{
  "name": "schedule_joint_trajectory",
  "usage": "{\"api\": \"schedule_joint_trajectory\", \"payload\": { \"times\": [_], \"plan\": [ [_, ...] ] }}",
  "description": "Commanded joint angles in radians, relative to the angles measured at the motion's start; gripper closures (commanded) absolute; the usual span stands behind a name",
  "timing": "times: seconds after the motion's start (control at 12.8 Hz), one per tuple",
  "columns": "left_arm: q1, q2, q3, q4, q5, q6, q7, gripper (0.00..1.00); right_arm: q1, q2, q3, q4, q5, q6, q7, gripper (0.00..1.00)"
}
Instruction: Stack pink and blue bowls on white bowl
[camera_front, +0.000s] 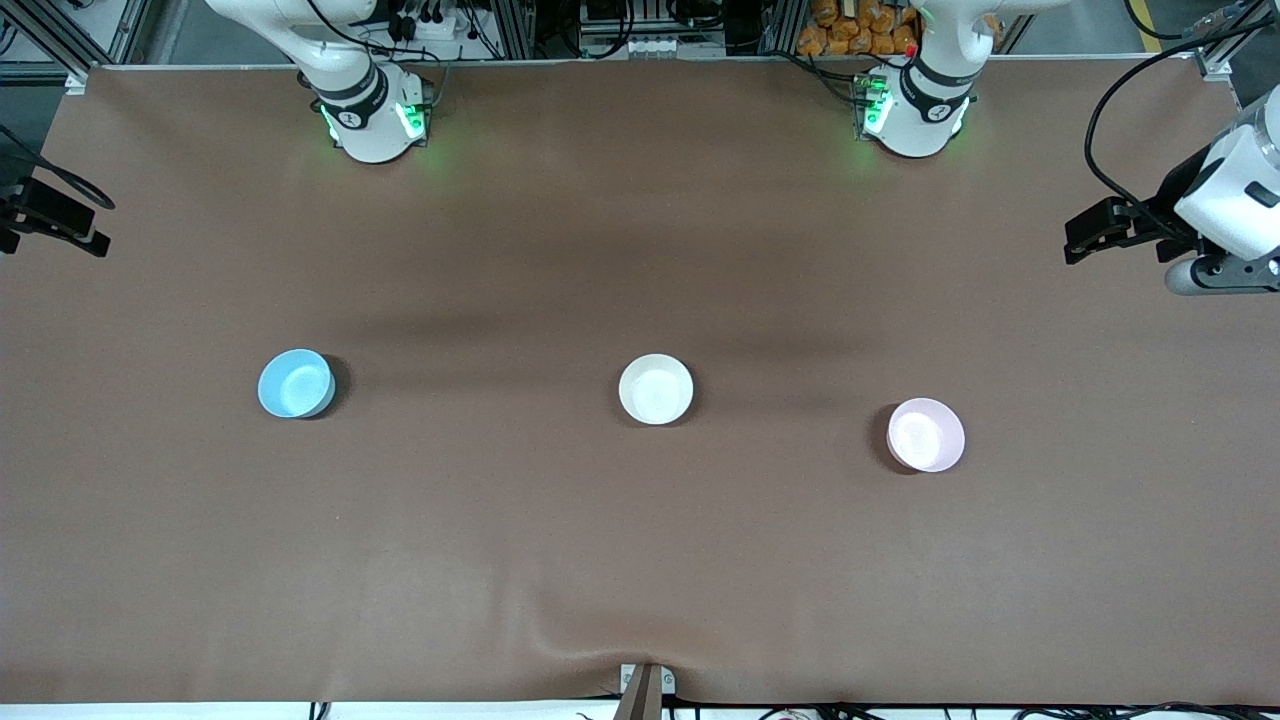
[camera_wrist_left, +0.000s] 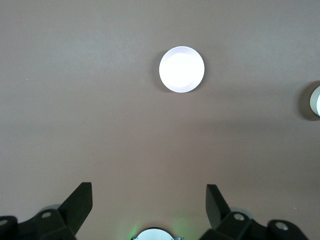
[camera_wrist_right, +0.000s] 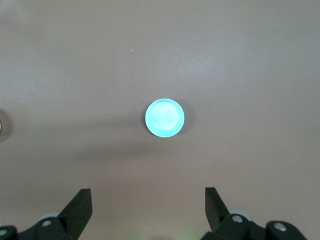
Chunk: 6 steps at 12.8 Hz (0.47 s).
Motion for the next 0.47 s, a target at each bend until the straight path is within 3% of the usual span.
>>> {"api": "schedule_joint_trajectory", "payload": {
  "times": [0.0, 0.39],
  "plan": [
    [0.001, 0.015, -0.001, 0.022, -0.009, -0.017, -0.002, 0.0, -0.015, 0.008, 0.007, 0.014, 0.014, -0.01, -0.002, 0.0],
    [-0.005, 0.016, -0.001, 0.022, -0.009, -0.014, -0.005, 0.0, -0.018, 0.008, 0.006, 0.014, 0.014, -0.01, -0.002, 0.0]
  ]
}}
